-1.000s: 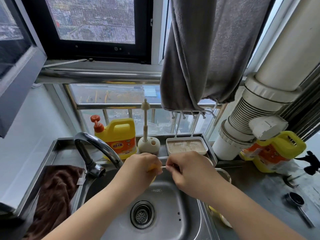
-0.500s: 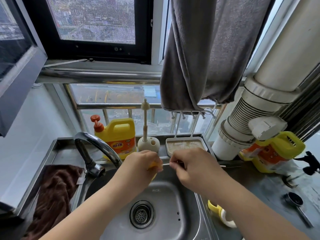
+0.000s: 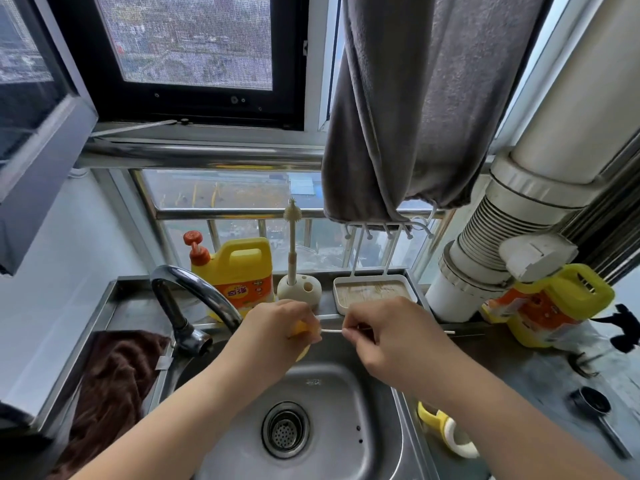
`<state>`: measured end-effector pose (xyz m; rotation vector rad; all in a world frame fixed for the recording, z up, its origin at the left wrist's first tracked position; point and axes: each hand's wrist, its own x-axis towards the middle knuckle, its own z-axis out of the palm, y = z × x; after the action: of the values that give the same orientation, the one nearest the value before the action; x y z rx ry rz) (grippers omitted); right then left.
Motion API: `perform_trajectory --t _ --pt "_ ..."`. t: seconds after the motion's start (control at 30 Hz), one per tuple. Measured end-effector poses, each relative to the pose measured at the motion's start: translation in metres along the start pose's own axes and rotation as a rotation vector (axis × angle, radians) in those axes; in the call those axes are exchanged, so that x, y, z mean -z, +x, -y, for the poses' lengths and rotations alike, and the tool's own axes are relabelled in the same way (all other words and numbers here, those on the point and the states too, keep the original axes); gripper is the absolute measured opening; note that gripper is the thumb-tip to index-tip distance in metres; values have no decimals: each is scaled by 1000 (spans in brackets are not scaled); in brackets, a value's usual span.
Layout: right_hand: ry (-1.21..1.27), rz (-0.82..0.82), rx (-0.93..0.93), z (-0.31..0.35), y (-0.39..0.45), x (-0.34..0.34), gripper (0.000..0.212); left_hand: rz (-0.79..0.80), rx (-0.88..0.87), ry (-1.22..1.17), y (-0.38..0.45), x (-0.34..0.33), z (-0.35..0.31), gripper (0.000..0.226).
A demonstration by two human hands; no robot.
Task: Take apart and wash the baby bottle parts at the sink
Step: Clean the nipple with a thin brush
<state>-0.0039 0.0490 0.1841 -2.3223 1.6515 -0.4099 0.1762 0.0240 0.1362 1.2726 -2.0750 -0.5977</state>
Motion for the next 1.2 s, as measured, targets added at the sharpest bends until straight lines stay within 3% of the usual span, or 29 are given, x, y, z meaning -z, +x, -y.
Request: perform_trajectory --t 0.33,0.47,0.6,1.03,1.2 --pt "2 -7 -6 -2 1 2 12 6 67 15 0 1 -2 6" --pt "17 27 4 5 3 -4 13 25 -1 28 0 -3 -10 5" --pt "26 45 12 0 0 5 12 15 76 37 -2 1 -3 5" --pt "-4 17 -31 1 -3 -3 13 54 -19 73 -6 -5 -11 2" --pt "18 62 -44 -1 -8 0 12 54 40 76 -5 -2 -7 15"
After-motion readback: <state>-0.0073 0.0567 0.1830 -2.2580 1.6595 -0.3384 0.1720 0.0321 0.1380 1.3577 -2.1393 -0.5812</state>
